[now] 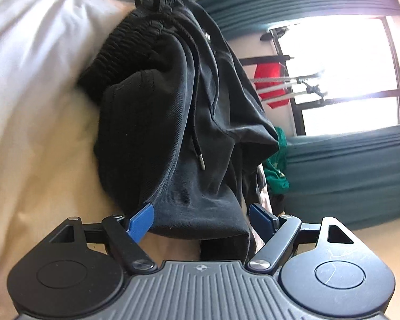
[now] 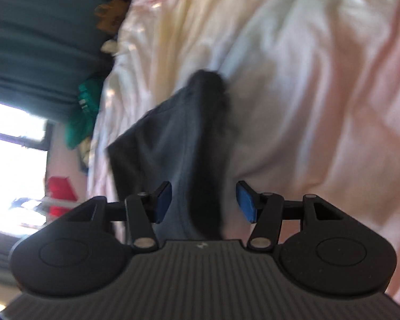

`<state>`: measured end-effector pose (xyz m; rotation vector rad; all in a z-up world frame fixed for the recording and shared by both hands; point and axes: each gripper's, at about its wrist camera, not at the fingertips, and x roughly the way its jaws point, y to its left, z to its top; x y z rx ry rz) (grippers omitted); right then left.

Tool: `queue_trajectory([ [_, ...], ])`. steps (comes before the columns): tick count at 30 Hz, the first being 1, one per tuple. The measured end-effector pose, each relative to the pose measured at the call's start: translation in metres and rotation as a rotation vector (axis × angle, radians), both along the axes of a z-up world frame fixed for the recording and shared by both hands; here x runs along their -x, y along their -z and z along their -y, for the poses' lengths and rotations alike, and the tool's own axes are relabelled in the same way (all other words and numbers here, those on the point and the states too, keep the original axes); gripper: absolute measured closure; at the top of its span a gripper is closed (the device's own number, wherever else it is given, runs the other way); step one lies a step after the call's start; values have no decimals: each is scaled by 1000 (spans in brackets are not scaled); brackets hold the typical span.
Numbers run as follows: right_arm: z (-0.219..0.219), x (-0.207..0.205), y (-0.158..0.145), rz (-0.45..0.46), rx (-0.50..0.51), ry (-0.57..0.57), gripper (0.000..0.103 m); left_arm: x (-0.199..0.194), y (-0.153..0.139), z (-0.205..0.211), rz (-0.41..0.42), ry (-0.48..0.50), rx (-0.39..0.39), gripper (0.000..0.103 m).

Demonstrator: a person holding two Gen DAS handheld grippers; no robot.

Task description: Fold clothes

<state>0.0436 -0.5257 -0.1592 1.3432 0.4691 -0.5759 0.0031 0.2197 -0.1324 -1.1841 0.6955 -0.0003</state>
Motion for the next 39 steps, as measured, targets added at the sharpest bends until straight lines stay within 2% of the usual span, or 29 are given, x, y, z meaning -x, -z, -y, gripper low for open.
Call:
queue_trajectory([
  [2, 2, -2, -2, 14, 11, 10, 46, 5, -8, 3, -43, -38, -97, 18],
  [6, 9, -18, 0, 35, 61, -26, 46, 4, -18, 2, -121, -115, -278, 17],
  [8, 13, -29, 8, 49, 37, -58, 46, -6, -11, -6, -132, -114, -250, 18],
  [10, 13, -41, 11, 32, 57, -86, 47, -13, 2, -16, -124, -128, -150, 18],
  [11, 12, -45, 9, 21, 86, -94, 51, -16, 8, -21, -119, -136, -100, 18],
  [13, 8, -54, 3, 5, 165, -102, 71, -20, 16, -26, -100, -160, -37, 18],
  [14, 7, -57, -2, 5, 195, -106, 93, -23, 18, -27, -98, -171, -22, 18],
  [15, 5, -61, -6, 5, 226, -109, 95, -27, 20, -28, -102, -169, -26, 19],
  [17, 5, -65, -14, 26, 263, -92, 96, -35, 26, -31, -127, -172, -3, 22],
  [19, 4, -64, -24, 66, 285, -60, 96, -40, 35, -35, -115, -196, 53, 25],
  [22, 0, -60, -39, 93, 366, -31, 96, -49, 38, -33, -117, -215, 56, 45],
  [23, -1, -58, -43, 96, 397, -25, 96, -52, 39, -31, -111, -217, 47, 61],
  [24, 0, -56, -44, 97, 407, -20, 96, -54, 37, -30, -108, -221, 33, 71],
  [26, 3, -50, -41, 94, 377, -10, 96, -56, 31, -28, -96, -229, -13, 81],
  [30, 10, -39, -34, 88, 318, 9, 96, -42, -5, -36, -14, -250, -73, 85],
  [32, 14, -33, -31, 85, 289, 18, 96, -34, -29, -50, 22, -245, -61, 87],
  [35, 19, -24, -26, 81, 244, 33, 96, -24, -57, -74, 17, -233, 4, 89],
  [36, 20, -21, -26, 91, 235, 33, 96, -22, -67, -79, 10, -229, 3, 89],
  [39, 15, -8, -34, 163, 237, 13, 96, -17, -81, -85, -26, -202, -97, 88],
])
